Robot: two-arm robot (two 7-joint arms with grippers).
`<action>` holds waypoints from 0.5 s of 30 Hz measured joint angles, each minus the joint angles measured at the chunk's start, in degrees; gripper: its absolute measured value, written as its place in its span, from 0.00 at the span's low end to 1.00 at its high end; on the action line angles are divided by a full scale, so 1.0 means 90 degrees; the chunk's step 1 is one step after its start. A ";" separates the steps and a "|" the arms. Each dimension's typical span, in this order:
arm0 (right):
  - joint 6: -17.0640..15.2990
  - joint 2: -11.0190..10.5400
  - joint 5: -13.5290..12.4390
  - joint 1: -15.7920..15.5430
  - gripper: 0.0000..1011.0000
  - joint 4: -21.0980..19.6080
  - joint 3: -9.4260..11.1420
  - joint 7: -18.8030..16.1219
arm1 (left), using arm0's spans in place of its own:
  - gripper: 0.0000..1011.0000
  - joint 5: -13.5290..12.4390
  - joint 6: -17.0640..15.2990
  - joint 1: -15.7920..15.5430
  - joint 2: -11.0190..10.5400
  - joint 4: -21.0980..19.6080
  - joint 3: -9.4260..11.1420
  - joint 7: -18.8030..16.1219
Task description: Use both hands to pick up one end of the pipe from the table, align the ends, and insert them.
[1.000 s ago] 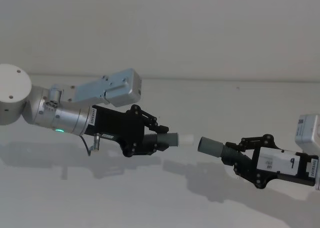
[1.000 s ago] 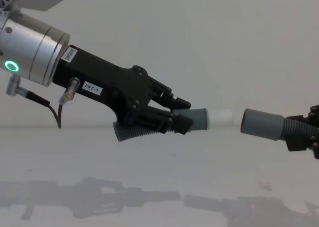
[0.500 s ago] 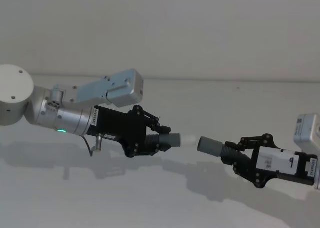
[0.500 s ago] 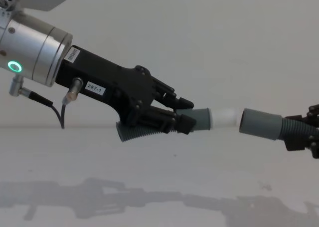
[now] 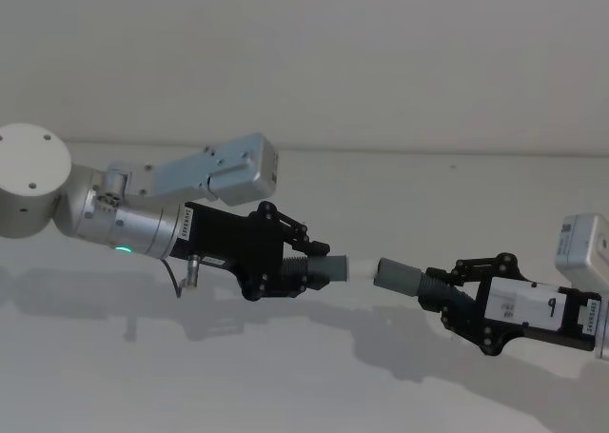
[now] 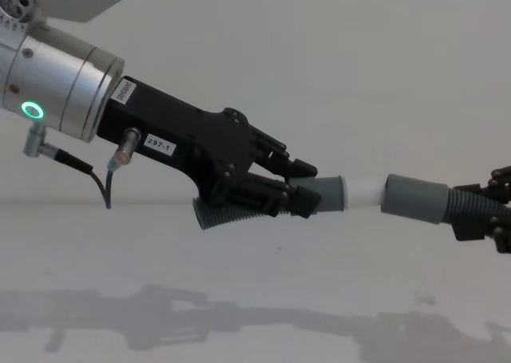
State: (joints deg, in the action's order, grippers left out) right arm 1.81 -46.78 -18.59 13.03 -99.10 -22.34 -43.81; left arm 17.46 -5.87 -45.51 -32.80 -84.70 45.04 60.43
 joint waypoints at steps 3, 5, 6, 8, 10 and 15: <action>-0.0006 -0.0005 -0.0008 0.0010 0.29 0.0003 -0.0016 0.0020 | 0.34 0.0011 0.0025 -0.0020 0.0012 0.0028 0.0030 0.0010; -0.0008 -0.0006 -0.0011 0.0016 0.29 0.0005 -0.0024 0.0032 | 0.34 0.0017 0.0034 -0.0027 0.0019 0.0038 0.0043 0.0015; -0.0009 -0.0006 -0.0014 0.0018 0.29 0.0005 -0.0026 0.0038 | 0.34 0.0024 0.0044 -0.0037 0.0029 0.0048 0.0056 0.0022; -0.0009 -0.0008 -0.0022 0.0025 0.29 0.0008 -0.0036 0.0051 | 0.34 0.0030 0.0057 -0.0044 0.0035 0.0058 0.0068 0.0030; -0.0010 -0.0009 -0.0030 0.0034 0.29 0.0011 -0.0048 0.0060 | 0.34 0.0037 0.0072 -0.0057 0.0040 0.0067 0.0084 0.0037; -0.0010 -0.0015 -0.0042 0.0053 0.29 0.0017 -0.0072 0.0078 | 0.34 0.0052 0.0098 -0.0079 0.0050 0.0085 0.0119 0.0057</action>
State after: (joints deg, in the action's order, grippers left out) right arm 1.71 -46.91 -18.97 13.51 -98.94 -22.99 -43.11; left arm 17.93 -4.99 -46.22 -32.35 -83.94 46.11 60.94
